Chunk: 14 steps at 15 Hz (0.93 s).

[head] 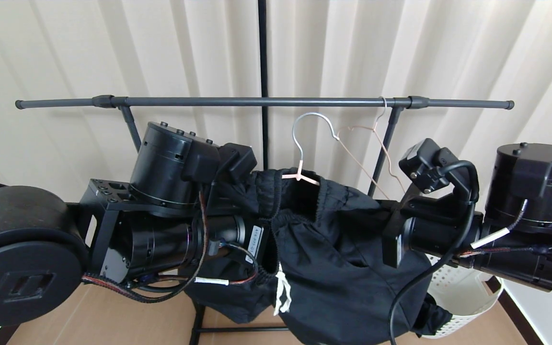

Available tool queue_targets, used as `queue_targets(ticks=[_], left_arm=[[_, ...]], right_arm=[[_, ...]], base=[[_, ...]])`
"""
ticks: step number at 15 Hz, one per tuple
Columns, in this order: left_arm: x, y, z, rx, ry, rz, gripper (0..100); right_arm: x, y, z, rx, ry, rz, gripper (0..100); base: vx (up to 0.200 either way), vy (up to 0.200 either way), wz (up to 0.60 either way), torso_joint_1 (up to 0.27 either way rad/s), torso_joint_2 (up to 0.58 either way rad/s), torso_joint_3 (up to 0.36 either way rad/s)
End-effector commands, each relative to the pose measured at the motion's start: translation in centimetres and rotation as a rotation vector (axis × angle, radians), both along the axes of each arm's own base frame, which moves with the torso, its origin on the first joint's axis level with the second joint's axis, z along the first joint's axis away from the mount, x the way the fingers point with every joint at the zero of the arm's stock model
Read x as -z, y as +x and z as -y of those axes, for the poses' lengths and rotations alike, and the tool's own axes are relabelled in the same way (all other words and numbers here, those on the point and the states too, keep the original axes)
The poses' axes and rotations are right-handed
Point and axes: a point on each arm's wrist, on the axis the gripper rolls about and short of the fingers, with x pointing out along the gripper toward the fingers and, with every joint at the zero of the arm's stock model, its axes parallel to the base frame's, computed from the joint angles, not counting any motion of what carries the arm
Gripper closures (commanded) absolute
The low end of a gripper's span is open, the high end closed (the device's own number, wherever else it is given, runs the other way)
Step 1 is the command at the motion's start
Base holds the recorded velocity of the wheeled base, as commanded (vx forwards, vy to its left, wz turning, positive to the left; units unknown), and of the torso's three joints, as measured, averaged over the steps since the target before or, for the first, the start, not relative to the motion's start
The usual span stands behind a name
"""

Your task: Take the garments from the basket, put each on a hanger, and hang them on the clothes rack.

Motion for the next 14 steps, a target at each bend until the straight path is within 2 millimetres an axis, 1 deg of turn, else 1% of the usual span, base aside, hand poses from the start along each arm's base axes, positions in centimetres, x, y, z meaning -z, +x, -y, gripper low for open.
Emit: queue_targets(ticks=[1,4,5,8,11,14], left_arm=[[0.1,0.0,0.1,0.008,0.008,0.004,100],[0.0,-0.2,0.5,0.023,-0.017,0.033,100],[-0.1,-0.3,0.6,0.029,-0.024,0.041,0],[-0.2,-0.5,0.5,0.028,-0.031,0.05,0],[-1.2,-2.4,-0.6,0.054,-0.052,0.081,0],[-1.0,-3.8,-2.3,0.093,-0.001,0.145,0]], right_arm=[[0.2,-0.2,0.1,-0.004,0.011,0.015,100],[0.4,-0.4,0.2,-0.04,0.036,0.035,100],[0.3,-0.5,0.2,-0.043,0.038,0.037,100],[0.5,-0.6,0.3,-0.046,0.036,0.033,100],[0.5,-0.4,0.2,-0.043,0.035,0.031,100],[1.6,0.9,0.5,-0.008,0.016,-0.003,100]], base=[[0.0,0.0,0.0,0.0,0.0,0.0],[0.0,0.0,0.0,0.0,0.0,0.0],[0.0,0.0,0.0,0.0,0.0,0.0],[0.0,0.0,0.0,0.0,0.0,0.0],[0.0,0.0,0.0,0.0,0.0,0.0],[0.0,0.0,0.0,0.0,0.0,0.0]])
